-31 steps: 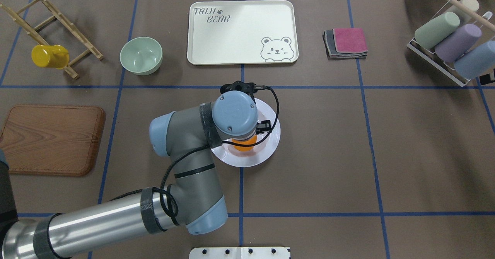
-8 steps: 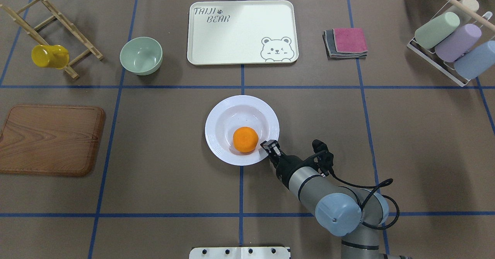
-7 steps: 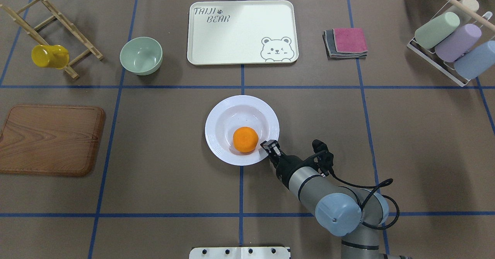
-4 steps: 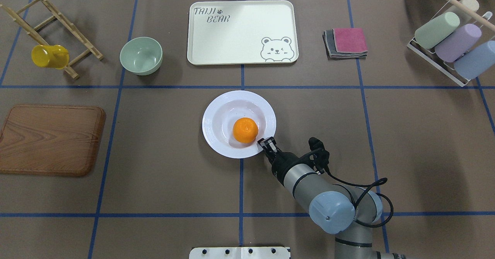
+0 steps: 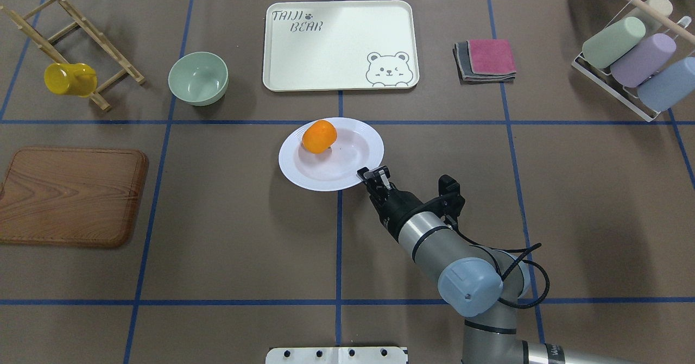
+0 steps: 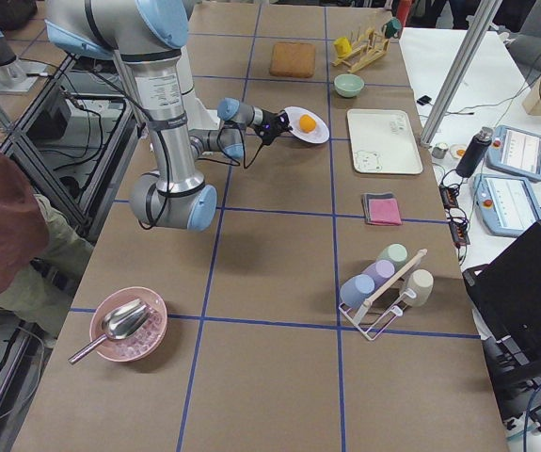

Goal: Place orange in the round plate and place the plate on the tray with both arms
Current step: 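Grip the plate rim with the right gripper and lift it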

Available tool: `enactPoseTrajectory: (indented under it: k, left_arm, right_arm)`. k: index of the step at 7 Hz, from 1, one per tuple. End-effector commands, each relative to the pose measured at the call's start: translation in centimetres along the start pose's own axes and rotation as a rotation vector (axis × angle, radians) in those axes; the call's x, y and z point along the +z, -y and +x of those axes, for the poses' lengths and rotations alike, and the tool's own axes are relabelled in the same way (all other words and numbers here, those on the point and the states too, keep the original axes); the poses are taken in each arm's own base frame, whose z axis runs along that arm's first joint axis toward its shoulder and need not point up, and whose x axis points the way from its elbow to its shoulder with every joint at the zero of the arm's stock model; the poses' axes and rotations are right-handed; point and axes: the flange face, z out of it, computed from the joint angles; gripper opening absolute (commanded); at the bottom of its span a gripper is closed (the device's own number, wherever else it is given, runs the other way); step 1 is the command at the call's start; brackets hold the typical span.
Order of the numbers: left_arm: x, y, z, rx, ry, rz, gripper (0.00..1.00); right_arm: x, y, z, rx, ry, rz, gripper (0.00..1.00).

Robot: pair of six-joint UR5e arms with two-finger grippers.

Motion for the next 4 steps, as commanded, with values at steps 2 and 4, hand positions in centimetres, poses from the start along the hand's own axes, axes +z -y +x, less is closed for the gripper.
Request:
enactPoseTrajectory:
  k: [2,4]
  left_arm:
    - [0.1,-0.1,-0.1,-0.002,0.0,-0.002,0.99]
    - [2.0,-3.1,0.1,-0.101,-0.09,-0.012,0.99]
  right_arm:
    - [0.9,2.6,-3.6,0.036,0.133,0.065,0.0]
    - [6.5,5.2,-5.9,0.012,0.147,0.144,0.0]
